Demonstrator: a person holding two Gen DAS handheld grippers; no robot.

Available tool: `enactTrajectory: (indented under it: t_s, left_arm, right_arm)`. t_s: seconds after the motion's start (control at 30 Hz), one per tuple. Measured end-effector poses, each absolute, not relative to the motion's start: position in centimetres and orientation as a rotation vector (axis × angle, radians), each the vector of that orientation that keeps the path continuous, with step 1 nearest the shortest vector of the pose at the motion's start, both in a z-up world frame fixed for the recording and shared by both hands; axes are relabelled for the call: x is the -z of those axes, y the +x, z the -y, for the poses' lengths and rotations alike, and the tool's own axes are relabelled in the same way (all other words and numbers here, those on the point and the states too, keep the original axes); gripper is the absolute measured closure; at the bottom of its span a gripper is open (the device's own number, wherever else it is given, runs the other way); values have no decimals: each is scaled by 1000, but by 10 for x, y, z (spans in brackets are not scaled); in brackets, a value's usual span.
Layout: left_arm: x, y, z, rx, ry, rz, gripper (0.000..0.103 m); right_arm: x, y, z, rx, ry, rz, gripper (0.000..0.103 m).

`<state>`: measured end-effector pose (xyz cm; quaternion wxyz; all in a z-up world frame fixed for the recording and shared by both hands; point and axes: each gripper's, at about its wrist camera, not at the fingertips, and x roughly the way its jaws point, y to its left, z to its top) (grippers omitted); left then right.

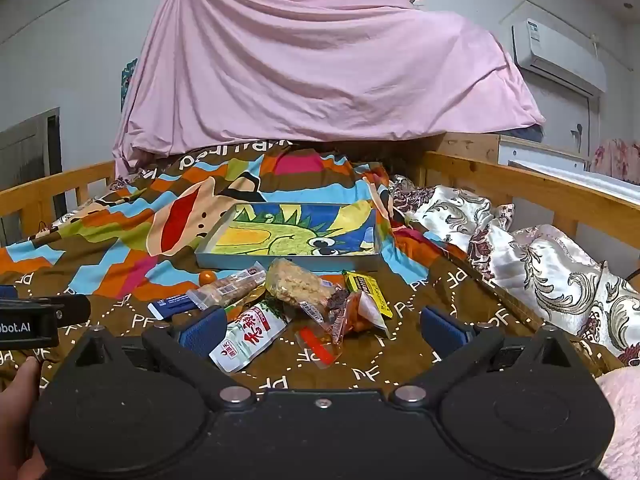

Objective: Organize snacks

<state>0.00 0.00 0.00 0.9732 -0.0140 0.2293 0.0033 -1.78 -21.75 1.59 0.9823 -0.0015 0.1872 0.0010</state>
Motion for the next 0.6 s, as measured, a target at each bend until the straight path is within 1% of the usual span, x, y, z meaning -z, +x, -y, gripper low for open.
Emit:
enactTrajectory:
  t_s: [0.6]
  left_arm:
    - [0, 0, 0, -9, -31, -466, 0]
  right_arm:
    - [-15, -17, 218, -3, 2, -379, 0]
